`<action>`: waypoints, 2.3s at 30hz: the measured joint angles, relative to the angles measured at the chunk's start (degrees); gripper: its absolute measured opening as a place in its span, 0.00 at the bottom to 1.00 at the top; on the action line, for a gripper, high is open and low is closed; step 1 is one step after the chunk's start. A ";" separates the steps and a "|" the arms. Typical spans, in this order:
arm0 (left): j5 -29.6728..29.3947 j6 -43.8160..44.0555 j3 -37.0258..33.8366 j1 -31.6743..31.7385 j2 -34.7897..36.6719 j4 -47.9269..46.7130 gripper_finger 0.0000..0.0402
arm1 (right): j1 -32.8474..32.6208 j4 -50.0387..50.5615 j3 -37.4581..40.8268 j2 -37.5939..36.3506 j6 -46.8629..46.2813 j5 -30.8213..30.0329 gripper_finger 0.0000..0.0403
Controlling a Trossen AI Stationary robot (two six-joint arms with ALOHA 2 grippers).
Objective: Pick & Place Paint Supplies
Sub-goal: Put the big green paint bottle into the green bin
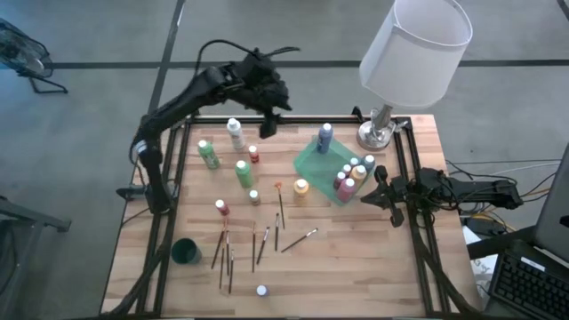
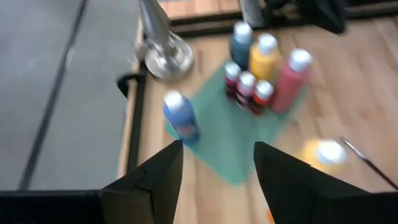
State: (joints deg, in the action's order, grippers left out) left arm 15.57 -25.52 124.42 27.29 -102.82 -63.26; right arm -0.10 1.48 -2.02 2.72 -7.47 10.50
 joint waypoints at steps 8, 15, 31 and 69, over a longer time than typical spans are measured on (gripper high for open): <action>0.00 5.71 -3.89 -0.03 10.59 -11.48 0.50 | 0.00 0.00 0.00 0.02 0.01 0.00 0.03; 0.00 10.85 -15.37 -1.72 22.91 -11.75 0.50 | 0.00 0.00 0.00 0.02 0.01 0.00 0.03; -0.17 13.40 -53.52 -4.22 43.92 2.63 0.50 | -0.02 0.00 0.00 0.04 0.00 0.00 0.03; -9.28 20.03 -71.34 -4.09 41.36 21.81 0.50 | 0.00 0.00 0.00 0.04 0.01 0.00 0.03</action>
State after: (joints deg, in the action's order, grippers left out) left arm 6.29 -5.49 53.08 23.20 -61.46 -41.45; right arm -0.10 1.48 -2.02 2.76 -7.46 10.50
